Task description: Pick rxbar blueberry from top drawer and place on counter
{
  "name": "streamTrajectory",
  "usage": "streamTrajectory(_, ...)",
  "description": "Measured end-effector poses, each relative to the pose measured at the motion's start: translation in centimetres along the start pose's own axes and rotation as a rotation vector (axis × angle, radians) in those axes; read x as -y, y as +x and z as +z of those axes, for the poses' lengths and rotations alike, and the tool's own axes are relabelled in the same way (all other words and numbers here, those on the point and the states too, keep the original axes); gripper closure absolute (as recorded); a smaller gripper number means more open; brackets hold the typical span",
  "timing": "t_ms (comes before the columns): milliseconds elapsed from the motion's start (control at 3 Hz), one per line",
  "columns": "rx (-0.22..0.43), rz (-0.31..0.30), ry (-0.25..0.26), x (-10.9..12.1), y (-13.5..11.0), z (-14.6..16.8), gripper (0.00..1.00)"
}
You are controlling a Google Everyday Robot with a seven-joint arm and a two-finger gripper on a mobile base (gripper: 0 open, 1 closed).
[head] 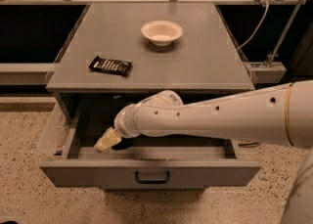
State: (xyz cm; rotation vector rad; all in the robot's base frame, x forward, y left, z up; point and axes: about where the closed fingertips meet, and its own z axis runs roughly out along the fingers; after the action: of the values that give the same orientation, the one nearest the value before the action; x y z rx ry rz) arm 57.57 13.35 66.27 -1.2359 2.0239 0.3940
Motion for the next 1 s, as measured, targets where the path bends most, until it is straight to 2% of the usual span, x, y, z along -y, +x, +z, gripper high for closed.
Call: streamTrajectory(1000,-0.111,0.087,0.047,2.7,4.3,1.9,0.0)
